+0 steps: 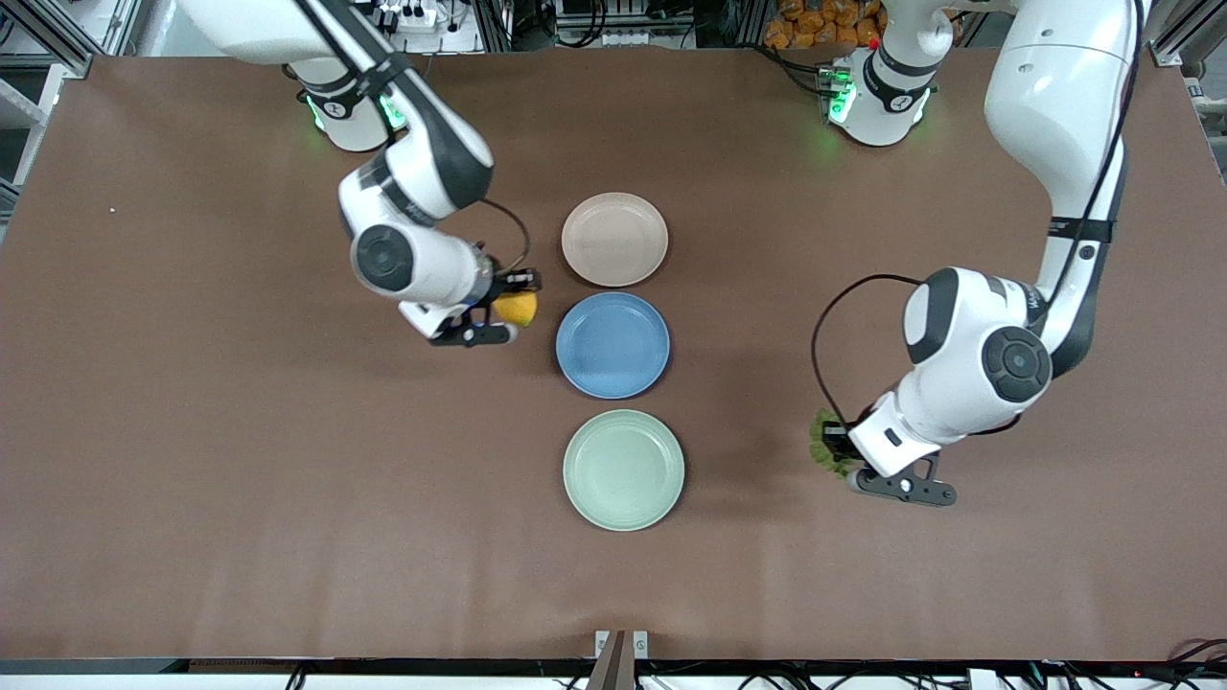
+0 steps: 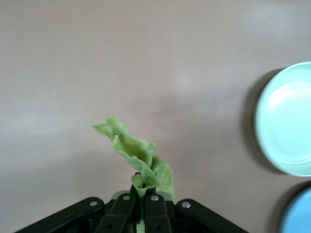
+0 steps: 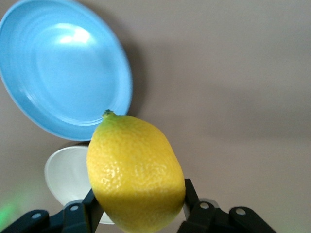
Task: Place lemon and lettuce in plates
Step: 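Carry the lemon to the beige plate while the left gripper carries the lettuce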
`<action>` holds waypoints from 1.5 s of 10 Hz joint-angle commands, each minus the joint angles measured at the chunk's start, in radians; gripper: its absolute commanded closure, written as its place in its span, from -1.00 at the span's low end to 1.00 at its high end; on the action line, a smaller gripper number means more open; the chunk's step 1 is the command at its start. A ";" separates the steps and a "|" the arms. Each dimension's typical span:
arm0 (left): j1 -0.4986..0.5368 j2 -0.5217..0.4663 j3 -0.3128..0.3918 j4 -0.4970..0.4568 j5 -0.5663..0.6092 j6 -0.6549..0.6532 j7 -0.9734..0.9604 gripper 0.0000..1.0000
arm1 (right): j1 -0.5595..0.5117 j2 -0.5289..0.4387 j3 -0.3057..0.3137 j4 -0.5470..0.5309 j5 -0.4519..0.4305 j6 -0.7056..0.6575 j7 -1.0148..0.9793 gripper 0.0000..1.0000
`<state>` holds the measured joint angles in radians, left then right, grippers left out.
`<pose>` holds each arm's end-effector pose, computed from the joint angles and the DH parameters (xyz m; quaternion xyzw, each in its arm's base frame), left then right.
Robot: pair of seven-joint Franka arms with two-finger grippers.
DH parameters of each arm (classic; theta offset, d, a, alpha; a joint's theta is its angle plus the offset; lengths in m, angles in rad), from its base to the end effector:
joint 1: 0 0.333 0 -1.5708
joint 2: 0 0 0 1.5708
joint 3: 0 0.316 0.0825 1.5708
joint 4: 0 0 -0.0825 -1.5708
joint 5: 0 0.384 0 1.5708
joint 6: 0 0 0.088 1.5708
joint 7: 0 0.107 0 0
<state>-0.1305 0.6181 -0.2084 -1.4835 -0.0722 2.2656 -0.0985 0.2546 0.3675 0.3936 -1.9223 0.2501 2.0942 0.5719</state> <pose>0.6944 -0.2173 0.3360 0.9895 -0.0747 0.0661 0.1046 0.4784 0.3647 0.3040 -0.9806 0.0396 0.1693 0.0908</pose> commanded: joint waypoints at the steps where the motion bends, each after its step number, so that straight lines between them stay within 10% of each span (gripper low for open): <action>1: -0.046 0.020 -0.045 0.017 -0.028 0.108 -0.142 1.00 | 0.115 0.017 -0.004 -0.004 0.015 0.033 0.202 1.00; 9: -0.291 0.250 -0.031 0.054 -0.028 0.623 -0.494 1.00 | 0.282 0.143 -0.007 -0.001 0.014 0.124 0.410 1.00; 10: -0.299 0.280 -0.029 0.064 -0.029 0.650 -0.526 1.00 | 0.284 0.154 -0.007 0.002 0.014 0.130 0.413 0.46; 11: -0.325 0.305 -0.029 0.066 -0.029 0.694 -0.556 1.00 | 0.281 0.160 -0.007 0.002 0.014 0.139 0.420 -0.86; 12: -0.330 0.319 -0.026 0.066 -0.029 0.704 -0.561 1.00 | 0.287 0.159 -0.007 0.005 0.014 0.141 0.421 -1.00; 13: -0.328 0.328 -0.026 0.063 -0.029 0.704 -0.552 0.43 | 0.287 0.156 -0.007 0.006 0.015 0.144 0.425 -1.00; 14: -0.328 0.331 -0.023 0.063 -0.021 0.706 -0.543 -0.99 | 0.273 0.149 -0.007 0.009 0.012 0.130 0.425 -1.00; 15: -0.327 0.328 -0.023 0.063 -0.023 0.706 -0.547 -1.00 | 0.264 0.136 -0.007 0.020 0.012 0.115 0.419 -1.00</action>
<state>-0.4472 0.9387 -0.2435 -1.4452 -0.0799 2.9613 -0.6443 0.5362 0.5190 0.3816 -1.9195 0.2514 2.2339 0.9778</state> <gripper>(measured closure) 0.714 0.000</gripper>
